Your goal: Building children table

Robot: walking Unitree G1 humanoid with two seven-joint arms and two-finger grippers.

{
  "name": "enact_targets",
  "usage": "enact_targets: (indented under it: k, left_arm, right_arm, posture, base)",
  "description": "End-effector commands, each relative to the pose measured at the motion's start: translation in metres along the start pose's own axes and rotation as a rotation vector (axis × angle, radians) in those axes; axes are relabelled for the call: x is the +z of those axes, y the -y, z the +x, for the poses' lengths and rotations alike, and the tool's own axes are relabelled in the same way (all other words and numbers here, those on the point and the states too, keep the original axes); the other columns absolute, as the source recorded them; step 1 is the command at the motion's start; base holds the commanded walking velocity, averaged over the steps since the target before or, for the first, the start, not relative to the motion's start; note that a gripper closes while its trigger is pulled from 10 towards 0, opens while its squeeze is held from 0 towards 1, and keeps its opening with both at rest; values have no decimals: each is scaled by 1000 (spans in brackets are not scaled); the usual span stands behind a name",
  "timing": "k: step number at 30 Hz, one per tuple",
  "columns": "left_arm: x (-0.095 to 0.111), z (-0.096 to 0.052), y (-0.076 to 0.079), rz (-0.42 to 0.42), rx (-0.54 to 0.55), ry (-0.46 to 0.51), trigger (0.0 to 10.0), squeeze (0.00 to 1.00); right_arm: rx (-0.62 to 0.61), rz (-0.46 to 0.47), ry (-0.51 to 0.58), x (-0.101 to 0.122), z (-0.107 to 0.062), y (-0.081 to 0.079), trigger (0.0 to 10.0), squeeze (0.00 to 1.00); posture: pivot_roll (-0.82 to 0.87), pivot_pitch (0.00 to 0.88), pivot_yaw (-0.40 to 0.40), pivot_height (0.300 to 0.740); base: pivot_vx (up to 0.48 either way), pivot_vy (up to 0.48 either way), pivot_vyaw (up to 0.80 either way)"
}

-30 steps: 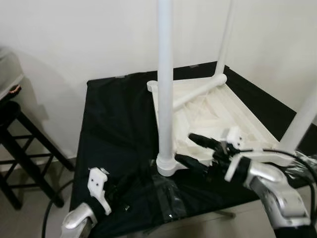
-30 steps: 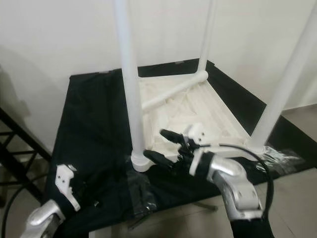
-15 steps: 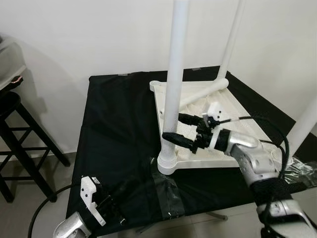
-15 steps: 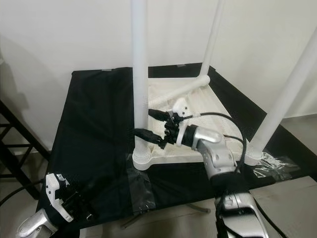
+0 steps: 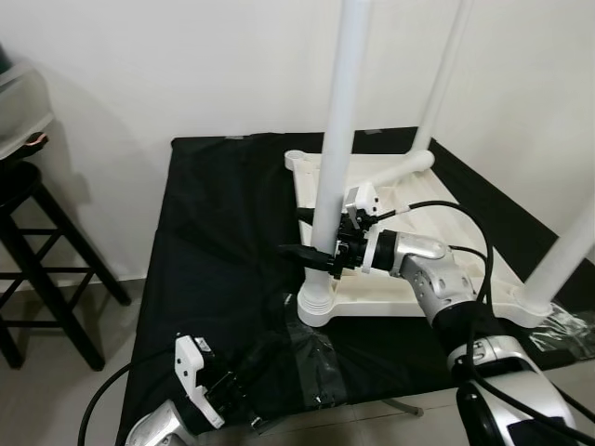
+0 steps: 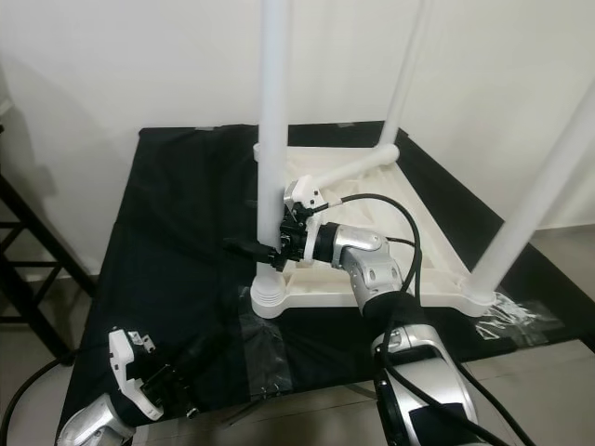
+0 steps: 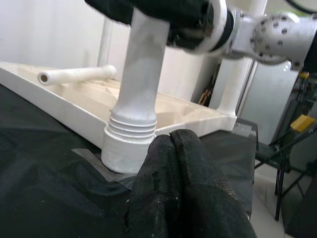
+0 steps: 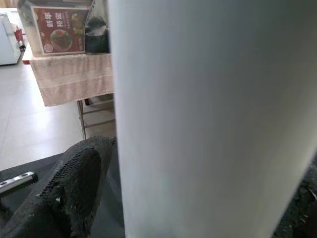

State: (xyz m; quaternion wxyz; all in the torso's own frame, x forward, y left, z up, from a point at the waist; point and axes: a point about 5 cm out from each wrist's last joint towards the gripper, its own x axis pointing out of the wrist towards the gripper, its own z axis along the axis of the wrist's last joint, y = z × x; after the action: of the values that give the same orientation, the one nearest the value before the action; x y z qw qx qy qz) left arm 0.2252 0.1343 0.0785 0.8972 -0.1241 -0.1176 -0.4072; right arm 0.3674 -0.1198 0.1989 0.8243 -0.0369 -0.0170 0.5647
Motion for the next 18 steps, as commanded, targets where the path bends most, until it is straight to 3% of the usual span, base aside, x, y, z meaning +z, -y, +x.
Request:
enact_targets:
  k: [1, 2, 4, 5, 14, 17, 18]
  left_arm:
    - [-2, -1, 1, -26, 6, 8, 10000, 0]
    - [-2, 0, 1, -30, 12, 16, 10000, 0]
    - [-2, 1, 1, -32, 14, 21, 10000, 0]
    - [-2, 1, 2, -36, 10, 23, 10000, 0]
    - [-5, 2, 4, -40, -10, 13, 10000, 0]
    - [-6, 2, 5, -56, -17, 11, 10000, 0]
    - [-7, 1, 6, -64, -20, 10, 10000, 0]
  right_arm:
    - [19, -20, -6, 5, 3, 2, 9529, 0]
    - [27, -22, -5, 6, 3, 3, 4902, 0]
    - [31, -23, -5, 7, 2, 3, 4902, 0]
    - [34, -25, -2, 9, 2, 5, 0, 0]
    - [19, -29, -6, 6, -5, 8, 0, 0]
    - [-91, -19, -47, -13, -18, 5, 0, 0]
    - [-152, -4, -71, -27, -19, -3, 0, 0]
  posture:
    - [113, 0, -86, 740]
    - [108, 0, -89, 740]
    - [107, 0, -88, 740]
    - [104, 0, -88, 740]
    - [97, 0, -85, 740]
    - [74, 0, -79, 740]
    - [66, 0, -79, 740]
  base:
    - [0, 0, 0]
    - [0, 0, 0]
    - [0, 0, 0]
    - [0, 0, 0]
    - [0, 0, 0]
    - [0, 0, 0]
    - [0, 0, 0]
